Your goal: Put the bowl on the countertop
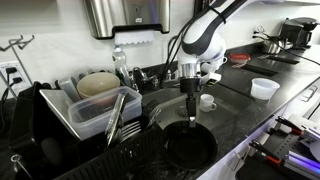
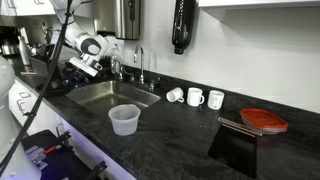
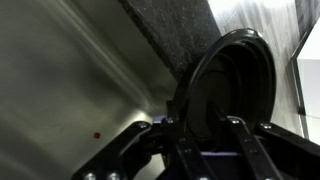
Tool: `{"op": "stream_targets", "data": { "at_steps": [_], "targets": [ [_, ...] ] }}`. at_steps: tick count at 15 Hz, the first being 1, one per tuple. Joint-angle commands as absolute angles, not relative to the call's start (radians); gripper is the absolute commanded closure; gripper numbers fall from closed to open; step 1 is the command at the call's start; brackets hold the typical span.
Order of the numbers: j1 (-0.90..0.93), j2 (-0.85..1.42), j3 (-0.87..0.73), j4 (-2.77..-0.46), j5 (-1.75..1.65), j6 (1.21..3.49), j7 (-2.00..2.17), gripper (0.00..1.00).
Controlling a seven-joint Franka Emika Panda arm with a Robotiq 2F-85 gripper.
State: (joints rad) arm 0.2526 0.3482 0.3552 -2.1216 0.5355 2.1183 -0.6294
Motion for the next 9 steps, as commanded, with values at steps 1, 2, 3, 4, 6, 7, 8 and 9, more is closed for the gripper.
{"op": "stream_targets", "data": {
  "at_steps": [1,2,3,4,6,7,8,9],
  "targets": [
    [0.24,0.35,0.369,-2.12,0.53,2.119,-0.626,0.6],
    [0.24,0.35,0.369,-2.12,0.53,2.118,-0.626,0.6],
    [0.24,0.35,0.368,-2.12,0.53,2.118,-0.626,0.6],
    [0.24,0.35,0.368,-2.12,0.53,2.118,-0.626,0.6],
    [0.24,0.35,0.368,-2.12,0.53,2.118,-0.626,0.35],
    [0.241,0.343,0.365,-2.124,0.527,2.126,-0.617,0.34],
    [0.242,0.339,0.363,-2.127,0.522,2.134,-0.609,0.27],
    [0.244,0.331,0.359,-2.13,0.514,2.145,-0.6,0.22]
  ]
}}
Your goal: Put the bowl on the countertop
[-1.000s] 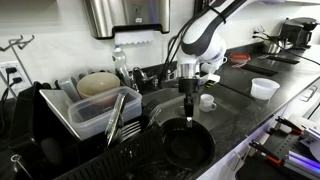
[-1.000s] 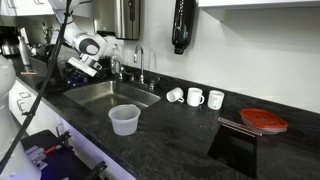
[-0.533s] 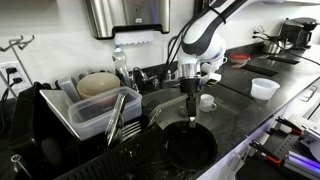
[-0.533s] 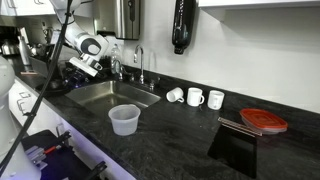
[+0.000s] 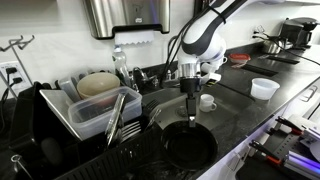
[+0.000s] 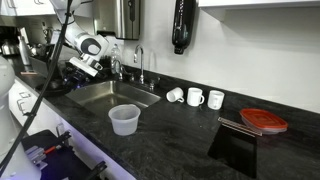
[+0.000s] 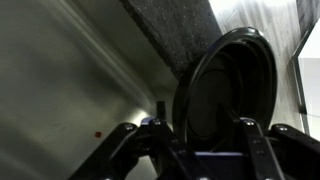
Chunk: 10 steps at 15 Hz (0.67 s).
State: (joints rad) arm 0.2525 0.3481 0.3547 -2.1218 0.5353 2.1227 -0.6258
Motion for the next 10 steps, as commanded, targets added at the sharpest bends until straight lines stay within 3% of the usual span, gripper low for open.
{"op": "stream_targets", "data": {
  "at_steps": [1,3,10],
  "targets": [
    [0.244,0.325,0.356,-2.133,0.508,2.156,-0.593,0.14],
    [0.238,0.314,0.349,-2.137,0.495,2.177,-0.581,0.01],
    [0.203,0.284,0.339,-2.134,0.493,2.167,-0.592,0.0]
  ]
}}
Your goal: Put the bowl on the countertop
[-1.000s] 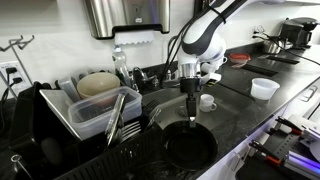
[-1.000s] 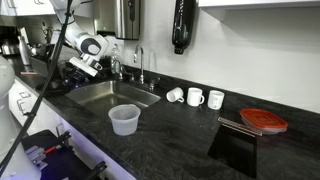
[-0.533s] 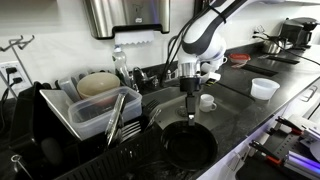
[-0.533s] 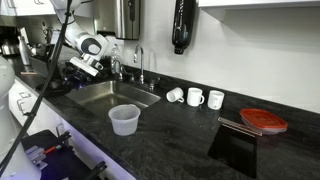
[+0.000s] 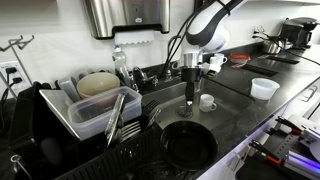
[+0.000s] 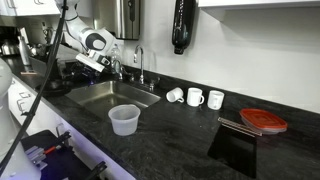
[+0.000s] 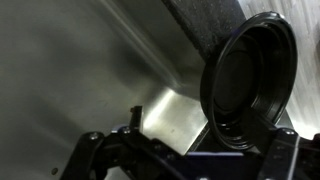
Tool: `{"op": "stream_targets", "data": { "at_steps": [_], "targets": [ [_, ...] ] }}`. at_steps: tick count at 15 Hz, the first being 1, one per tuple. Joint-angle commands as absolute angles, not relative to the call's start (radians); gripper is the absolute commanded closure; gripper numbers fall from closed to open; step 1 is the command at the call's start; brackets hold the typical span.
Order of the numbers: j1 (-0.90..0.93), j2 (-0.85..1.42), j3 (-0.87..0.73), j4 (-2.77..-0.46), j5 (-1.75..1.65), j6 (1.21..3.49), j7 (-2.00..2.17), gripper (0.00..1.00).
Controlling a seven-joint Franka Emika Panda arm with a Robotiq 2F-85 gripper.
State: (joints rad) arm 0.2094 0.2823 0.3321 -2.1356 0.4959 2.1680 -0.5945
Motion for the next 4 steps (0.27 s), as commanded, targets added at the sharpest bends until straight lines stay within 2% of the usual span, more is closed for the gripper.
{"op": "stream_targets", "data": {
  "at_steps": [1,4],
  "targets": [
    [0.203,0.274,0.338,-2.14,0.494,2.167,-0.592,0.0],
    [0.204,0.268,0.339,-2.15,0.494,2.167,-0.593,0.0]
  ]
}}
